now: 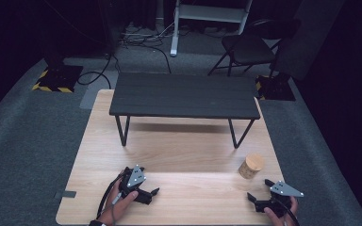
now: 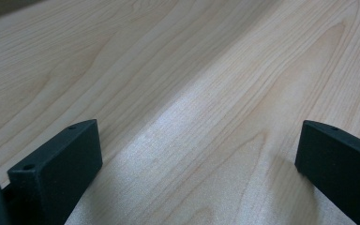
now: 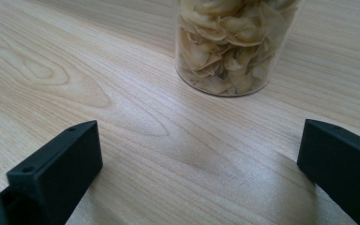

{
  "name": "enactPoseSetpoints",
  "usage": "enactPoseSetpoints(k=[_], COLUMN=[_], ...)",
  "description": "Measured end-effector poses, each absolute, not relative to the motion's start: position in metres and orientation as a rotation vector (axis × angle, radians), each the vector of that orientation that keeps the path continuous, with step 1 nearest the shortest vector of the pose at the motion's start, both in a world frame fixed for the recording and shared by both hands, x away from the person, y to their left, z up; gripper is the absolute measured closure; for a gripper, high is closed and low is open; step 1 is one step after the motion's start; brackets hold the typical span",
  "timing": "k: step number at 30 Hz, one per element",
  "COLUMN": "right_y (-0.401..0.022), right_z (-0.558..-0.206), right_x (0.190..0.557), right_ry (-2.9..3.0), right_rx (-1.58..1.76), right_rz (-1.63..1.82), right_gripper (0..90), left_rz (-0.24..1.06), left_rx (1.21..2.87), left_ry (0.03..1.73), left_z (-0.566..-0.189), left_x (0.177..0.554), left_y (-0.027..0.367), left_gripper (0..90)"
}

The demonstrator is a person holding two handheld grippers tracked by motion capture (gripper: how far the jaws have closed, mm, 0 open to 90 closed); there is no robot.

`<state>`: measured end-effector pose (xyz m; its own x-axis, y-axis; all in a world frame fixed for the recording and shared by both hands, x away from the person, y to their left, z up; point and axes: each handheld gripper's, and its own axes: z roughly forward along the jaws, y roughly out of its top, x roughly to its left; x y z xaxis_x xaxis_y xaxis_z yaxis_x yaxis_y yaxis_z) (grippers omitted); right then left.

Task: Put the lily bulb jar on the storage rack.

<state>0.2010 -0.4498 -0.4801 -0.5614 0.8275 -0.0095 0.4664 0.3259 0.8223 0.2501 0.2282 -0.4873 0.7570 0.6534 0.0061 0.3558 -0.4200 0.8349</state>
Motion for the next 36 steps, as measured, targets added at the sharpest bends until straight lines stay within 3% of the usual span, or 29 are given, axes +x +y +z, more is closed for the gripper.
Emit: enactPoseSetpoints(k=[15,36], right_y=[-0.452,-0.421], right_z=[-0.478,-0.429], right_x=[0.205,0.244], right_ry=[2.194,2.176], right_rx=[1.113,1.123], right_rz=[1.125,1.060], right_gripper=[0.0,0.5], left_rz=[0.416,0.416], left_rx=[2.047,2.047], left_ry=[0.758,0.758], left_z=[-0.487,-0.487], left_x=[0.250,0.250], left_y=[0.228,0.228], left_gripper=[0.7,0.8])
